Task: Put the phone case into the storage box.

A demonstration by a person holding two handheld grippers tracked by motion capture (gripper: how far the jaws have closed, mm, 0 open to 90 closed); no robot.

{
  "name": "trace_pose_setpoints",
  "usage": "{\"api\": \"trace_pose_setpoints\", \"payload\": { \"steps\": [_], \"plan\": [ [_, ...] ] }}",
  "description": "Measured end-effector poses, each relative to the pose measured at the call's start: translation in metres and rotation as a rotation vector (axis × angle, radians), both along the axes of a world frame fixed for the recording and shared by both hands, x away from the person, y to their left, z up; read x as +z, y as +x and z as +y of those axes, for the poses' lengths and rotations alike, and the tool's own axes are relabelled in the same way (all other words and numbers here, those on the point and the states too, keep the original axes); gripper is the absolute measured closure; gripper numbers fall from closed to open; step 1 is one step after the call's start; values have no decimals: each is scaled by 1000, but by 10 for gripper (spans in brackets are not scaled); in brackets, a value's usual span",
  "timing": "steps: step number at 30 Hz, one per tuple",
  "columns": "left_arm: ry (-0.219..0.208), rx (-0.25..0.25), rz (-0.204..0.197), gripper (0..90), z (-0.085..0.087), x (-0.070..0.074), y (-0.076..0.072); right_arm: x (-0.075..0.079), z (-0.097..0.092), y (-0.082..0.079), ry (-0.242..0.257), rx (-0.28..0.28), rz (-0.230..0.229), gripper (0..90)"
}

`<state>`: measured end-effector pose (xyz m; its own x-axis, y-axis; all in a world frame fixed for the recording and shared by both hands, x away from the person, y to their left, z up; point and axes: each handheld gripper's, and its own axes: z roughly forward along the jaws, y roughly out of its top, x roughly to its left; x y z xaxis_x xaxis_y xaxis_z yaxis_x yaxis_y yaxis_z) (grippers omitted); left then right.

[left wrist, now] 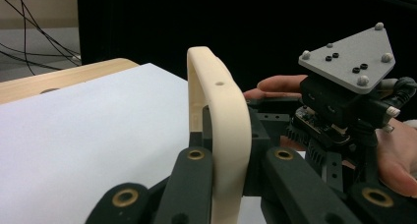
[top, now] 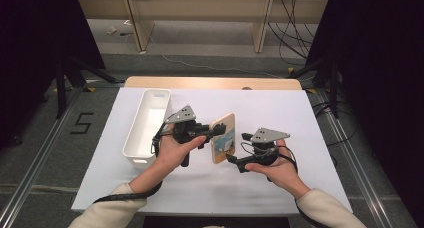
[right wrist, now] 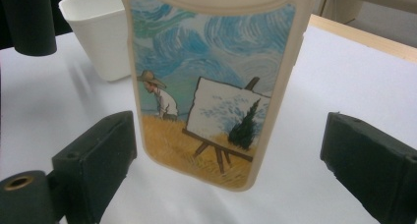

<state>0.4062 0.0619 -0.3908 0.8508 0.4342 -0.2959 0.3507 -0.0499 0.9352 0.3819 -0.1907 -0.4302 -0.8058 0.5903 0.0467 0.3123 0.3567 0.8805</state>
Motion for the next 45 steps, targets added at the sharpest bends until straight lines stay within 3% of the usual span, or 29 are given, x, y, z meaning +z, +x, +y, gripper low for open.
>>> {"api": "trace_pose_setpoints", "payload": {
  "steps": [14,25,40,45],
  "plan": [
    [13,-19,-4,847,-4,-3,16,-5,-4,11,8,15,16,142],
    [27,-75,-12,847,-8,-5,19,-8,-9,19,17,29,35,157],
    [21,-106,-5,847,-9,-7,20,-12,-4,22,15,84,56,160],
    [20,-113,-4,848,-9,-7,20,-15,-4,25,37,93,71,219]
  ]
}}
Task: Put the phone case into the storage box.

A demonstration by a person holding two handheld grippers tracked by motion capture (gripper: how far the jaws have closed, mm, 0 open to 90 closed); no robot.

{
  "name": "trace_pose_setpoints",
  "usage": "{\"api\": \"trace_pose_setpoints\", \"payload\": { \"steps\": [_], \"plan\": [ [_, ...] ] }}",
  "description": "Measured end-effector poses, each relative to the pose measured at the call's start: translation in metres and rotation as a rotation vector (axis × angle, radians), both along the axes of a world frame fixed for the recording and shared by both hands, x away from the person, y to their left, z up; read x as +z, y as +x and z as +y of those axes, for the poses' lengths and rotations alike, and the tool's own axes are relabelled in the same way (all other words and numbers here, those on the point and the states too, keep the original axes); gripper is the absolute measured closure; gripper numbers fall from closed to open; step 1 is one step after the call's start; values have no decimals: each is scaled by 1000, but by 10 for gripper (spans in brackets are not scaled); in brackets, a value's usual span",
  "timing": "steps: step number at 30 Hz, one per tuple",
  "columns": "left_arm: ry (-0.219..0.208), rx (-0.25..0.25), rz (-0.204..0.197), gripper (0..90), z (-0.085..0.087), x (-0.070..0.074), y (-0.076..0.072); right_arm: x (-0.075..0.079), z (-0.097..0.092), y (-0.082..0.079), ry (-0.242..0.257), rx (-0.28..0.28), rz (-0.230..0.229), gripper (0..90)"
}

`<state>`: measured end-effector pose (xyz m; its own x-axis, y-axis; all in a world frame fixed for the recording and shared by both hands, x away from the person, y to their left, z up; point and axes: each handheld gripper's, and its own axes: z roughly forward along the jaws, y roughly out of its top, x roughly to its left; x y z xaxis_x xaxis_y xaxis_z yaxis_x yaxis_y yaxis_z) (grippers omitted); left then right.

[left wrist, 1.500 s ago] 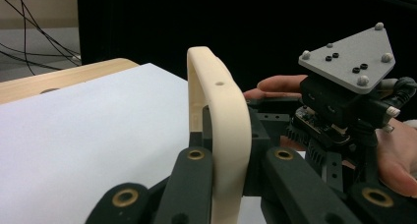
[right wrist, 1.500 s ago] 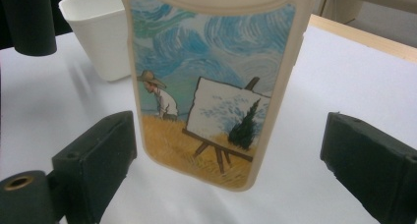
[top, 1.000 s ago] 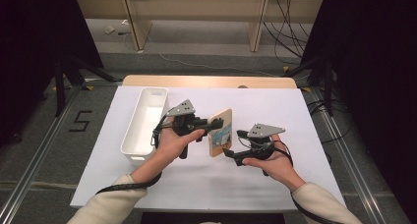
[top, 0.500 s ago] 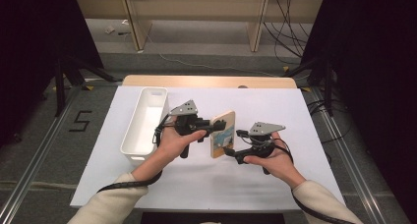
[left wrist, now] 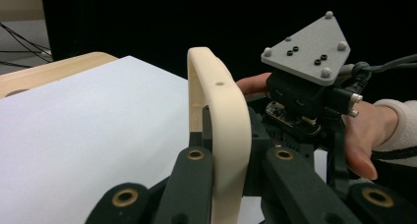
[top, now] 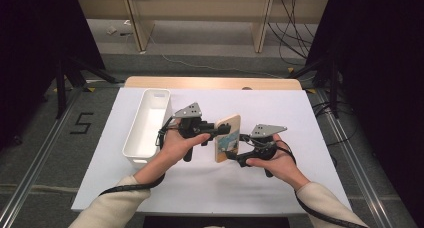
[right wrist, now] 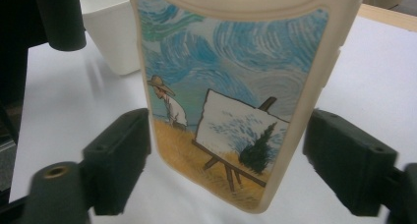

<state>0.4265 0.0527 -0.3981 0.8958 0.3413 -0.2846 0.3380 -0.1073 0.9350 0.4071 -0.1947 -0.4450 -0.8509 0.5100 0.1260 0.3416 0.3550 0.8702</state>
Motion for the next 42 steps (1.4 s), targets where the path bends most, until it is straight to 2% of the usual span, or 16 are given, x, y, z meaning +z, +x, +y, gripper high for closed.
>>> {"api": "trace_pose_setpoints", "payload": {
  "steps": [2,8,12,18,23,27,31,32,34,36,38,42],
  "plan": [
    [-4,0,-2,848,0,0,0,-1,0,1,7,-3,-3,283],
    [-16,8,9,849,2,2,-1,-2,-4,4,56,0,36,443],
    [-30,12,5,849,2,2,1,-1,-6,5,65,0,46,494],
    [-54,39,-10,846,7,0,4,-1,-8,5,62,44,68,621],
    [-69,67,-7,808,12,-1,8,1,-13,6,86,61,95,739],
    [-76,77,-26,695,13,1,9,3,-15,6,124,71,120,799],
    [-92,103,-10,541,11,1,9,6,-13,4,140,73,121,814],
    [-87,111,-12,494,10,1,9,7,-12,3,139,71,119,815],
    [-59,136,-48,379,7,1,10,8,-9,1,132,72,113,816],
    [-12,186,-44,216,4,2,6,9,-6,-1,118,71,108,816],
    [13,217,-57,147,4,5,4,9,-4,-2,120,62,109,817],
    [30,264,-68,37,2,9,2,11,-2,-3,106,38,94,817]
  ]
}}
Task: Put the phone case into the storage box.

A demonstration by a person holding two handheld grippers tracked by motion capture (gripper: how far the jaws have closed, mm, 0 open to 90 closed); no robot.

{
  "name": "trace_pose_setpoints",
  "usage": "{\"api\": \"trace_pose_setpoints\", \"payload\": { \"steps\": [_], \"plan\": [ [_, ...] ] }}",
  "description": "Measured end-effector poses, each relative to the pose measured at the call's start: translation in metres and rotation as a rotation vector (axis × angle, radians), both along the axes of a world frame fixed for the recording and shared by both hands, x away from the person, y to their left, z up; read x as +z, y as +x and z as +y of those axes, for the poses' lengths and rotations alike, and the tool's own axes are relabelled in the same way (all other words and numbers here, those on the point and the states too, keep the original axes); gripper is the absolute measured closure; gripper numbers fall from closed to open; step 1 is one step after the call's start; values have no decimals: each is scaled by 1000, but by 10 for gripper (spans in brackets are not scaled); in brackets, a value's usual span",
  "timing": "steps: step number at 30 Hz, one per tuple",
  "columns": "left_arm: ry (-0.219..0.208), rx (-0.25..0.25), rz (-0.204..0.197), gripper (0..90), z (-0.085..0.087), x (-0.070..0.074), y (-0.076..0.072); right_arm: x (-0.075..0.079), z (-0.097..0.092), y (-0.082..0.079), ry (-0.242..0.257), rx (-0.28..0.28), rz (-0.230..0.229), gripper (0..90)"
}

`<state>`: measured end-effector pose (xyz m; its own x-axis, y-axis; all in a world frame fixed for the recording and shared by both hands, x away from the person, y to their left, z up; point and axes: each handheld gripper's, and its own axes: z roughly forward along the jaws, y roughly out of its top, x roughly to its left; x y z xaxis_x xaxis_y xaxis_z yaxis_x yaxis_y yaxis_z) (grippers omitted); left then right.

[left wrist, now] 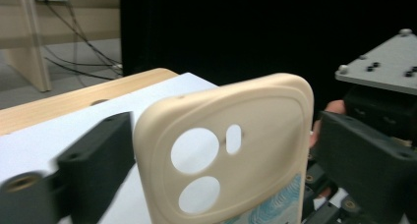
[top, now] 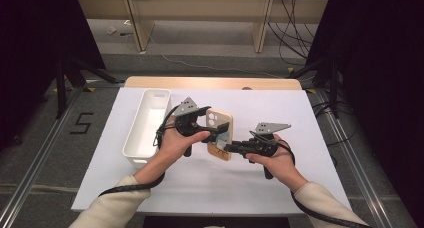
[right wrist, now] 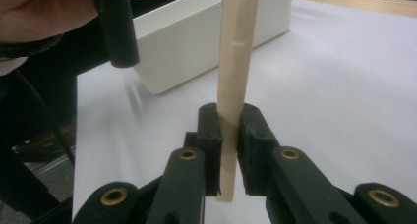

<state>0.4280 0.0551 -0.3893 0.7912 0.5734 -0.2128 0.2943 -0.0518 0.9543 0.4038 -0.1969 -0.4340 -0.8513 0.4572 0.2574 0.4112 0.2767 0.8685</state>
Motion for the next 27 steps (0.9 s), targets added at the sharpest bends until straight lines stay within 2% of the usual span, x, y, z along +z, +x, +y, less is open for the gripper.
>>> {"api": "trace_pose_setpoints", "payload": {
  "steps": [3,11,17,27],
  "plan": [
    [13,30,-6,0,-4,1,-3,1,4,-1,-17,-32,-17,816],
    [52,114,-37,0,-12,3,-3,3,15,-5,-54,-94,-46,816],
    [76,138,-28,0,-16,-1,-2,3,17,-6,-62,-114,-53,815],
    [88,170,-33,0,-20,-2,-1,3,21,-8,-71,-131,-64,815]
  ]
}}
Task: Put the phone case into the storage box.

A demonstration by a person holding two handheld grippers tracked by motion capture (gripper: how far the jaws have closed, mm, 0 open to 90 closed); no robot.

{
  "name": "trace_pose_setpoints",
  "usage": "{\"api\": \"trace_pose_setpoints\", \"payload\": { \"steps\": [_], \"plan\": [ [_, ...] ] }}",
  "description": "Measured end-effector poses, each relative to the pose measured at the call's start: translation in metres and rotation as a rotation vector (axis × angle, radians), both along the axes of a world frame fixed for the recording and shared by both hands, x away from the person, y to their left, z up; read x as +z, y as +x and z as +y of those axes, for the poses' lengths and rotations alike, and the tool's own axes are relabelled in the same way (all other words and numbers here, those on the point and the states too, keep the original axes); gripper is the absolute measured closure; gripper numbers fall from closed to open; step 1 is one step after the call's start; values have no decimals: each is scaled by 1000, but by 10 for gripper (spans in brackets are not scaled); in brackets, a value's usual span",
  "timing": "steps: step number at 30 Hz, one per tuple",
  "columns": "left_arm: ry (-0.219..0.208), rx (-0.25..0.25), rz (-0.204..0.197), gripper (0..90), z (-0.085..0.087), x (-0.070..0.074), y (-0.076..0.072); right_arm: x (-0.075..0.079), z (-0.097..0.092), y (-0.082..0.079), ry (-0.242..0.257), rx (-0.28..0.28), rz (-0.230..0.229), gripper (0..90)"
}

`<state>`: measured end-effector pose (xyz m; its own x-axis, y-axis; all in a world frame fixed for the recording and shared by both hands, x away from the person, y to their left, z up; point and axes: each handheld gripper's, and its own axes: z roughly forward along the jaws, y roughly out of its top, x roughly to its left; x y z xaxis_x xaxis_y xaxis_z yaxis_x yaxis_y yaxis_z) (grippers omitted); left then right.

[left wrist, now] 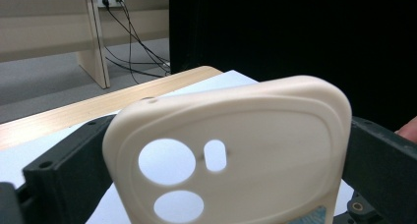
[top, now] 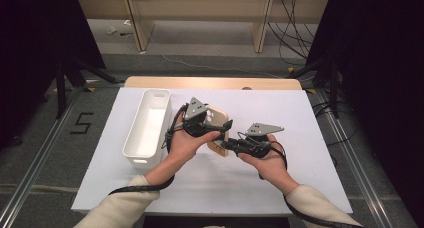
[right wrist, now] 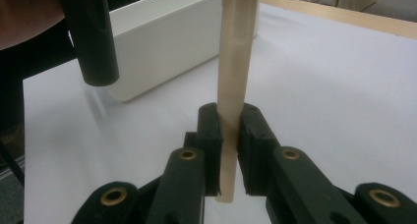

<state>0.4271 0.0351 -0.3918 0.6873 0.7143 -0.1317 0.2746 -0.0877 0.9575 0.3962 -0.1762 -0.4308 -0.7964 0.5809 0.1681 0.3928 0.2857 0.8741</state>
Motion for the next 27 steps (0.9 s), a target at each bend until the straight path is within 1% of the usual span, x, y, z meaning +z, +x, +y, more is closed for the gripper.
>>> {"api": "trace_pose_setpoints", "payload": {
  "steps": [6,9,13,18,27],
  "plan": [
    [9,6,-2,0,-2,0,1,0,0,0,0,-10,-5,815],
    [5,9,3,0,-3,-1,1,0,0,0,3,-13,-7,815],
    [11,16,2,22,-3,-2,1,0,1,0,5,-13,-8,815],
    [2,13,3,59,-3,-2,0,0,1,0,6,-15,-9,814],
    [-5,8,1,81,-3,-1,0,-1,1,1,7,-17,-12,812]
  ]
}}
